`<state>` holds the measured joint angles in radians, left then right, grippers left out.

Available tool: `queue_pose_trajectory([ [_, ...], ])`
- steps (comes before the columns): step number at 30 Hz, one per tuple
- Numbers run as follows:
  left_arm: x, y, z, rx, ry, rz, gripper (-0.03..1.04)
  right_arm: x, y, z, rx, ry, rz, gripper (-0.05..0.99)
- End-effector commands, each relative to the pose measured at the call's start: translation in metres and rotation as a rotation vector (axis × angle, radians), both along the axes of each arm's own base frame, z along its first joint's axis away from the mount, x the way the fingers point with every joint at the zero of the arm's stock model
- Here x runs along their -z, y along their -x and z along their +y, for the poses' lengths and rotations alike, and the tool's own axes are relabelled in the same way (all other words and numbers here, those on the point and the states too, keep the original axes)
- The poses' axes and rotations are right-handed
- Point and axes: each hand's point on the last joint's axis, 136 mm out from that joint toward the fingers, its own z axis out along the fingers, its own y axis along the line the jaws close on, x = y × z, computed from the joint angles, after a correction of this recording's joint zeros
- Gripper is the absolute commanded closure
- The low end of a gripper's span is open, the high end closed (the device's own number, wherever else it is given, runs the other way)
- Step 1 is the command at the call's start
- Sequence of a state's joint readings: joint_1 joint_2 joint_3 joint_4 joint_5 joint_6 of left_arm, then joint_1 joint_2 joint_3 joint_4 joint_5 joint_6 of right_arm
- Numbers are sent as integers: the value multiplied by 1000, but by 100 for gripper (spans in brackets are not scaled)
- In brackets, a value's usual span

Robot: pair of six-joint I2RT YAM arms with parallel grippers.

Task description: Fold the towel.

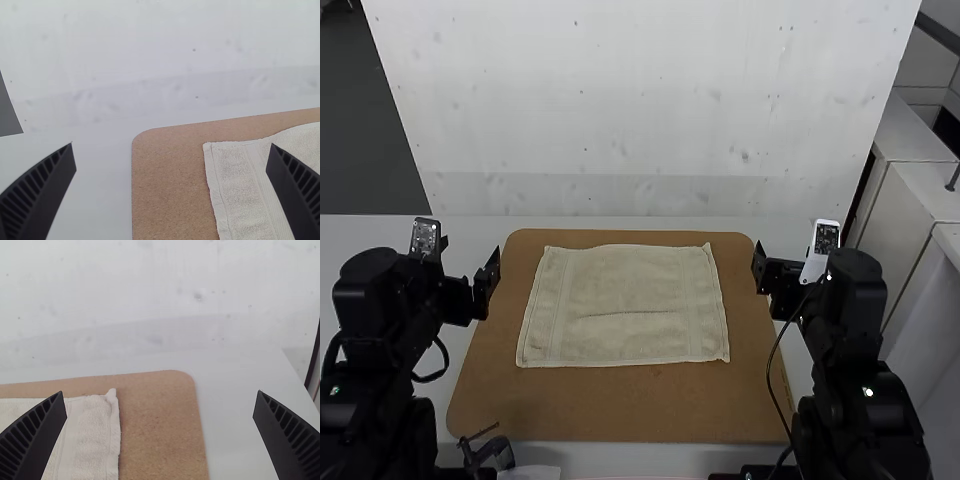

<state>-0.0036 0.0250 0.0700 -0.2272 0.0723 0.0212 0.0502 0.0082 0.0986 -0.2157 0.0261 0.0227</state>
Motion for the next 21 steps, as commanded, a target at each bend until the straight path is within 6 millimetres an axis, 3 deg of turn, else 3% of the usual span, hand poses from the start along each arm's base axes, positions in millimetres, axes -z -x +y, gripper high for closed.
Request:
queue_pose_trajectory([
  [1, -12, -1, 10, -56, -2, -50, 4, -10, -2, -6, 36, -12, -44, -3],
  [13, -12, -1, 11, -61, -3, -50, 4, -10, -2, -6, 36, -14, -44, -3],
  [21, -19, 0, 24, -143, 37, -67, 4, -10, -1, -7, 40, -10, -40, -3],
])
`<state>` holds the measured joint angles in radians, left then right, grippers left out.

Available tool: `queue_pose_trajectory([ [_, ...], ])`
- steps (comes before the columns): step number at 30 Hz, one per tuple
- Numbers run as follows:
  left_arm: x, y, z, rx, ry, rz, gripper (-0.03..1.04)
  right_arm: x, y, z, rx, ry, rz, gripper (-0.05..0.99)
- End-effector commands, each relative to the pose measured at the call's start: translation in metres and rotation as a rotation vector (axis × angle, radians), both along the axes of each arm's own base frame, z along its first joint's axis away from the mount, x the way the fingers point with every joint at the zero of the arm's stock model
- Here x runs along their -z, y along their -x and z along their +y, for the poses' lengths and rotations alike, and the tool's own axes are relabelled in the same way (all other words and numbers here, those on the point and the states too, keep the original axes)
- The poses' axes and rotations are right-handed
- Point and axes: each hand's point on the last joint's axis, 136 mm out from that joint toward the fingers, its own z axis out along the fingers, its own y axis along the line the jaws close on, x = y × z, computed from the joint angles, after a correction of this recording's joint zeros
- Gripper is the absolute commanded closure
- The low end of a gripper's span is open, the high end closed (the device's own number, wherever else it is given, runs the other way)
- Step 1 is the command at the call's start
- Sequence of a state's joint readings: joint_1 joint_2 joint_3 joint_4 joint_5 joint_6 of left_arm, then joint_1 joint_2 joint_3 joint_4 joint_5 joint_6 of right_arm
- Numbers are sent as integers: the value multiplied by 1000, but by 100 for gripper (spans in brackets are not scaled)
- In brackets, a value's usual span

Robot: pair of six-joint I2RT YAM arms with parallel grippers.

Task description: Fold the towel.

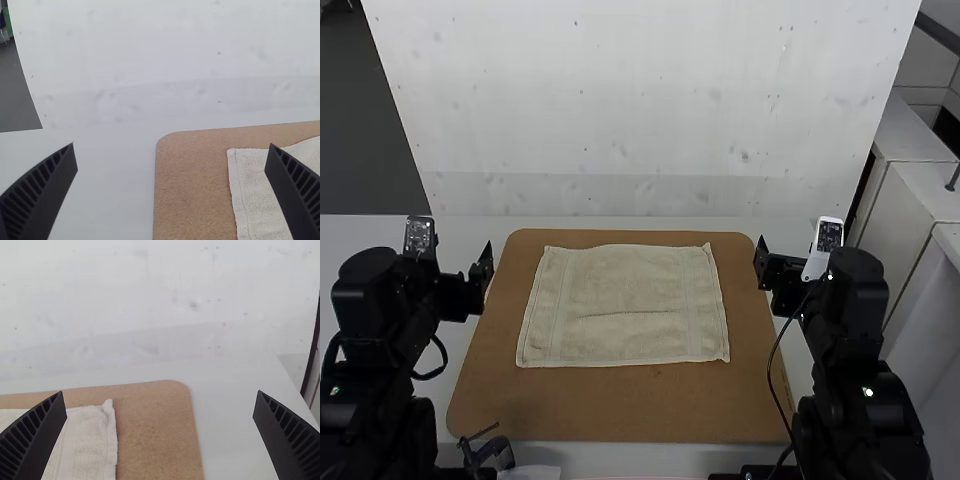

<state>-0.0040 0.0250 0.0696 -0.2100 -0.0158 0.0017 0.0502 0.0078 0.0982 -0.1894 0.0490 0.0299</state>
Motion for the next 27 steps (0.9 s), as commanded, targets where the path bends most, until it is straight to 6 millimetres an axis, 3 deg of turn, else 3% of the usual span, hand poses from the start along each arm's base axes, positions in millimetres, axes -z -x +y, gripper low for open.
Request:
queue_pose_trajectory([
  [1, -19, 3, 9, -54, 31, -59, 4, -2, 1, -3, 16, -4, -4, -3],
  [11, -23, -6, 6, -54, 52, 112, 4, 3, -5, 0, 0, 8, 86, -2],
  [16, -24, -20, -10, 5, 43, 211, 4, 12, -16, 3, -12, 11, 194, -2],
  [23, 1, -46, -24, 32, 38, 390, 3, 26, -39, 1, 5, 23, 362, -3],
  [27, 11, -59, -24, 21, 29, 438, 4, 35, -63, 5, -14, 47, 436, -2],
])
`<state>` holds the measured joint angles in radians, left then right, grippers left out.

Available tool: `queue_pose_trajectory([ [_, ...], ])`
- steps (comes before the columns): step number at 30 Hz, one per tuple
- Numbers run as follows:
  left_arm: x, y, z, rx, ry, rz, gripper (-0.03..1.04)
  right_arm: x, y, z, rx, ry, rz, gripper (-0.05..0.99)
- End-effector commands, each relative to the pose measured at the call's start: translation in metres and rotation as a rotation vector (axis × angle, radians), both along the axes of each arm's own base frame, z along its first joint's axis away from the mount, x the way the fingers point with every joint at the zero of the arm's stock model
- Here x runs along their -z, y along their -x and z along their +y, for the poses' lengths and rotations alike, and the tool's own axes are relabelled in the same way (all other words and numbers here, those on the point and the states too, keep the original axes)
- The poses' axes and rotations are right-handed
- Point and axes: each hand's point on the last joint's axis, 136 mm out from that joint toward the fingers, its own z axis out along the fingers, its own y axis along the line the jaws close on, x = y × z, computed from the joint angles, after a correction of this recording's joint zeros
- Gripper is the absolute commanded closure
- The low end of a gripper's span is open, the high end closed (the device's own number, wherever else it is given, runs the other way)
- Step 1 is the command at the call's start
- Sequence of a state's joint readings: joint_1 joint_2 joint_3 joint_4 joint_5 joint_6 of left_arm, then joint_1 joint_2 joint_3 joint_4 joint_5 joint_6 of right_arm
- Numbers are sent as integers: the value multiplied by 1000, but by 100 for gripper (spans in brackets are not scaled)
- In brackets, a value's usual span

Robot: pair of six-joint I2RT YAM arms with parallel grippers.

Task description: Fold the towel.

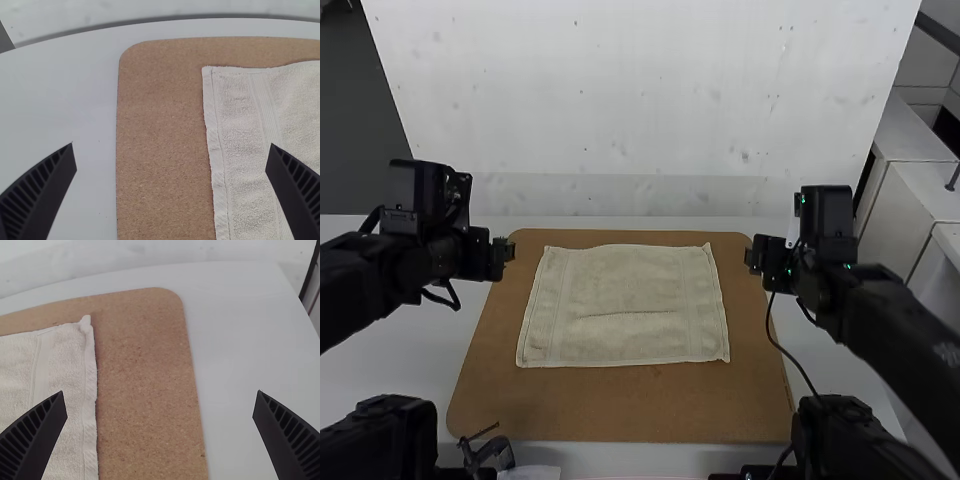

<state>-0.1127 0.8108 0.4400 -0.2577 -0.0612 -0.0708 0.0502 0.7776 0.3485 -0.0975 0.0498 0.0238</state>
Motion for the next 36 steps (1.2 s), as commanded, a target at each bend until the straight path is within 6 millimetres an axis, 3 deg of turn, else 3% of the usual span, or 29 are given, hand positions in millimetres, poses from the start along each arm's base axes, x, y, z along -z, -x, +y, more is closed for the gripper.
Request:
queue_pose_trajectory([
  [1, -11, -15, -1, -16, 0, -25, 4, -7, -26, 5, -19, 17, 12, -2],
  [7, -1, -31, -1, -9, -20, 5, 4, -1, -67, 19, -49, 14, 59, 0],
  [15, 22, -58, -2, -2, -36, 42, 5, 51, -116, 56, -127, 29, 237, 0],
  [23, 25, -70, 1, -4, -23, 28, 5, 88, -157, 82, -182, 9, 345, 0],
  [29, 23, -73, 5, -6, -24, 22, 5, 111, -168, 94, -193, 9, 392, 0],
  [34, 28, -74, 5, -5, -23, 33, 5, 133, -163, 110, -200, 11, 443, 4],
  [36, 31, -75, 4, -3, -25, 40, 5, 144, -158, 116, -201, 21, 478, 11],
])
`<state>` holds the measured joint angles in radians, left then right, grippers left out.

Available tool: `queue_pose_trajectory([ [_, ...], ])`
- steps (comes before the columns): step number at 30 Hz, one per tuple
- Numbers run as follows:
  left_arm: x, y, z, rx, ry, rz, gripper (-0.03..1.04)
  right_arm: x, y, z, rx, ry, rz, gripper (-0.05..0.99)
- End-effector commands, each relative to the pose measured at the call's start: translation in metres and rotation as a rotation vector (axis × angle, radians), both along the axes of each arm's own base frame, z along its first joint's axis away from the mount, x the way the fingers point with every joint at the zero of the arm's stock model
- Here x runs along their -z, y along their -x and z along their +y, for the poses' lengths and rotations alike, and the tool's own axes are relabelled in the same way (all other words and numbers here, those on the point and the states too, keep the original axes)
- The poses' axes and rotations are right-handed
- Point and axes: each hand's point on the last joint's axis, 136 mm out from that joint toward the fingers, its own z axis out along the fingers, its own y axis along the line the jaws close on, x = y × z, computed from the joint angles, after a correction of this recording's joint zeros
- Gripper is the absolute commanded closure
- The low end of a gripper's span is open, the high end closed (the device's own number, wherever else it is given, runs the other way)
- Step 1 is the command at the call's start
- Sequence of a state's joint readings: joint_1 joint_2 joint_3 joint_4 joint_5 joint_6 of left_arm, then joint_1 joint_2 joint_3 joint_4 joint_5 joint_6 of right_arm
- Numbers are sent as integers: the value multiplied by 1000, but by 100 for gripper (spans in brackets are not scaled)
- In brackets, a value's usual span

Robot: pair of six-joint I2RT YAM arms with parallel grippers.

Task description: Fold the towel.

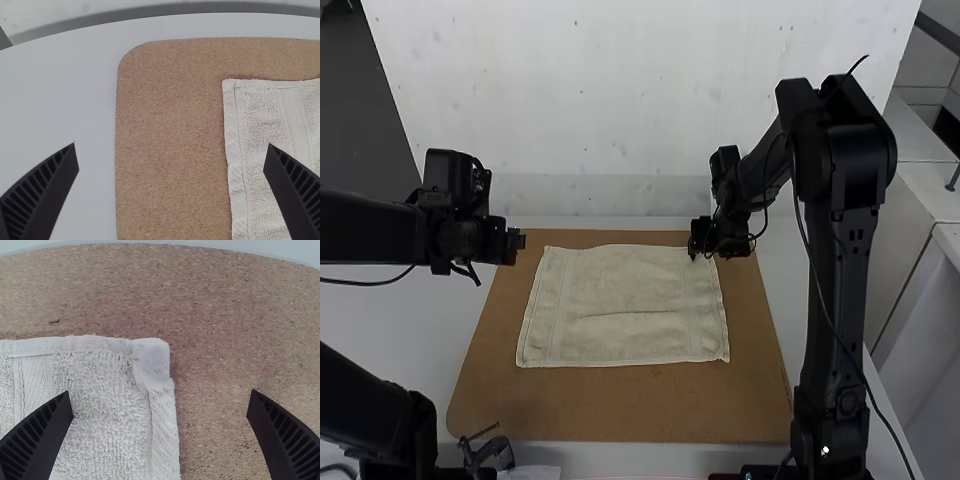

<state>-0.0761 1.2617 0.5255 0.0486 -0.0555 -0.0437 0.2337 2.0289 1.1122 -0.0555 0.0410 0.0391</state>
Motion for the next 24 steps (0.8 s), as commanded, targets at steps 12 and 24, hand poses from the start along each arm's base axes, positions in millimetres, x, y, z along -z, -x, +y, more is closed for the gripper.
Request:
queue_pose_trajectory([
  [12, 29, -40, -14, 31, -30, 95, 6, 28, 11, 15, 22, 60, 60, 92],
  [24, 69, -89, -41, 33, -93, 243, 7, 30, 13, 6, 39, 74, 64, 92],
])
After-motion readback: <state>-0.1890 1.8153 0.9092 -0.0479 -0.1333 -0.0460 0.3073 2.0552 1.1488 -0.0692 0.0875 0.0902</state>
